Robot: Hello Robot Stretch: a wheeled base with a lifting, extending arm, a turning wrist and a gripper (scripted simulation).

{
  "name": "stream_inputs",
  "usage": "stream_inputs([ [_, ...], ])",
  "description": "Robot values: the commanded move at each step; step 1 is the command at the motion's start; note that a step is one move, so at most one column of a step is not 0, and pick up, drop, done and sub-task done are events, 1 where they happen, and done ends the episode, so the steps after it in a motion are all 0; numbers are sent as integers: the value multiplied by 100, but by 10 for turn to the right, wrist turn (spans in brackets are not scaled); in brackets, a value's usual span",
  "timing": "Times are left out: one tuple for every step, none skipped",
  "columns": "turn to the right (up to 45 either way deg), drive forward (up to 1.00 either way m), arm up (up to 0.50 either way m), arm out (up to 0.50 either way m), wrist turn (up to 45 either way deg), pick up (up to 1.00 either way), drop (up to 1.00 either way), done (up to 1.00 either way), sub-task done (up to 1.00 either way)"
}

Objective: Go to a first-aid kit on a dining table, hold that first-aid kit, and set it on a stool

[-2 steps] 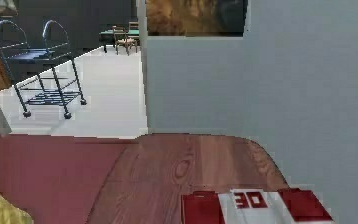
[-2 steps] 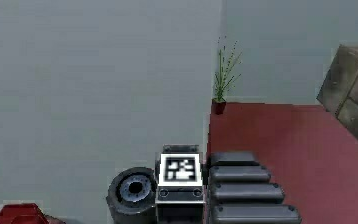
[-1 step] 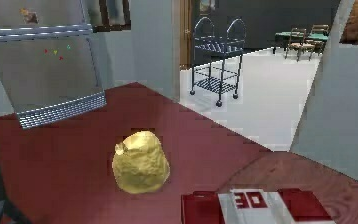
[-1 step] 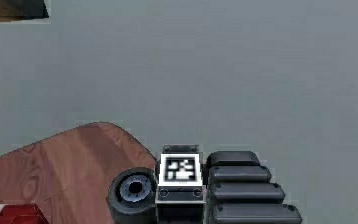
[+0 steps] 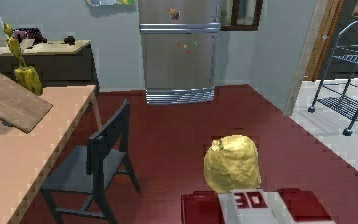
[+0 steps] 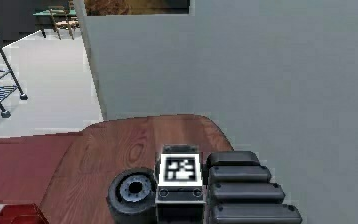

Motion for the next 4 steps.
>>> stream_inputs([
  [0, 0, 0, 30, 0, 0, 0, 0, 0],
  [0, 0, 0, 0, 450, 0, 0, 0, 0],
  [0, 0, 0, 0, 450, 0, 0, 0, 0],
  [0, 0, 0, 0, 360, 0, 0, 0, 0],
])
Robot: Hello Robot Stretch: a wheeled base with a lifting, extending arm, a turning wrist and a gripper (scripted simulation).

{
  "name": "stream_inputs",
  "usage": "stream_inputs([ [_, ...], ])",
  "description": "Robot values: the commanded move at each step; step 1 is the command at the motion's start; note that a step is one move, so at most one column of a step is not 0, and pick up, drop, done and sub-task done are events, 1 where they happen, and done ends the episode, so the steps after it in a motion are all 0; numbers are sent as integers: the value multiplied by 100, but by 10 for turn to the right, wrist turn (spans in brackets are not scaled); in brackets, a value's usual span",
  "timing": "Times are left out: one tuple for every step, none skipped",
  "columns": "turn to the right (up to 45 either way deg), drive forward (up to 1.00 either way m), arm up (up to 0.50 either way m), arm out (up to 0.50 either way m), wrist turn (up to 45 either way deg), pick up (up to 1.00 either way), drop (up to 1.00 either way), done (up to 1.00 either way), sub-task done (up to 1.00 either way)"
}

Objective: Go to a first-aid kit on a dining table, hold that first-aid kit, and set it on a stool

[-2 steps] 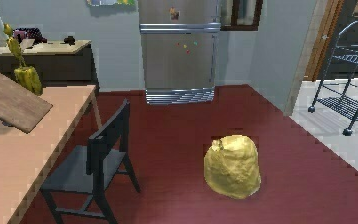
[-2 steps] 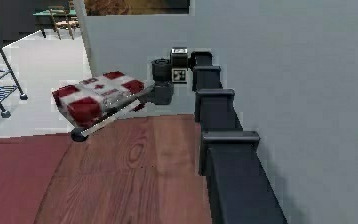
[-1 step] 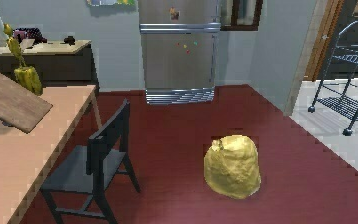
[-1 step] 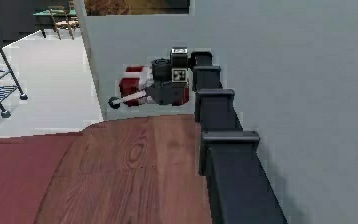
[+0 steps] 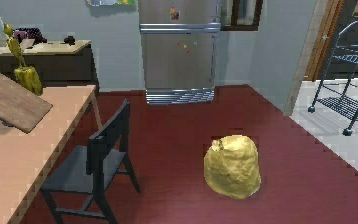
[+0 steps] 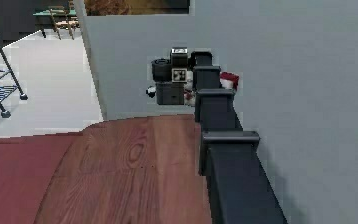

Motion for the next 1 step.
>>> stream_inputs([
  [0, 0, -2, 0, 0, 0, 0, 0, 0],
])
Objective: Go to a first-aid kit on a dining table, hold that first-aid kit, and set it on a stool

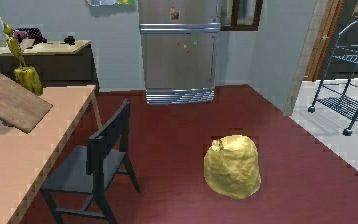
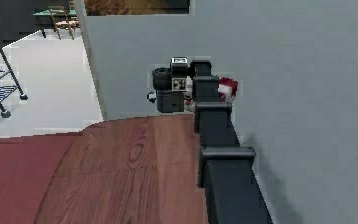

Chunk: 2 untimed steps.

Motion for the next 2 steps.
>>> stream_inputs([
  [0, 0, -32, 0, 0, 0, 0, 0, 0],
  [0, 0, 0, 0, 0, 0, 100, 0, 0],
])
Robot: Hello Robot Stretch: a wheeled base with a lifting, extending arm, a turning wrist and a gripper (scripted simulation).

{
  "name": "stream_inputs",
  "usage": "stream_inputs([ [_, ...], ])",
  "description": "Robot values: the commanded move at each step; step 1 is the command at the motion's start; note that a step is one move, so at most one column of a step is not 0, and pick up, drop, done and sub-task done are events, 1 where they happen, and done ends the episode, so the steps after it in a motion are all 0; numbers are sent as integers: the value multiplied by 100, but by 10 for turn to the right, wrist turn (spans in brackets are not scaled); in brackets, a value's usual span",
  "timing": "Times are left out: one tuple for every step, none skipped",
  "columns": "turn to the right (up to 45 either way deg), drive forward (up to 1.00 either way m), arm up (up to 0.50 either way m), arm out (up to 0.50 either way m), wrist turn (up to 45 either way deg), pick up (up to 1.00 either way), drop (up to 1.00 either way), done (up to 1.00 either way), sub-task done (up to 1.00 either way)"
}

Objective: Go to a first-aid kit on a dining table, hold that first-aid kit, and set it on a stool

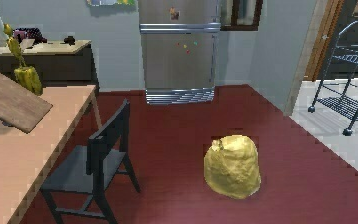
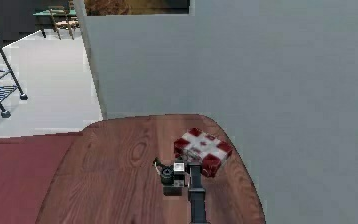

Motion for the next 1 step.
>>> stream_inputs([
  [0, 0, 10, 0, 0, 0, 0, 0, 0],
])
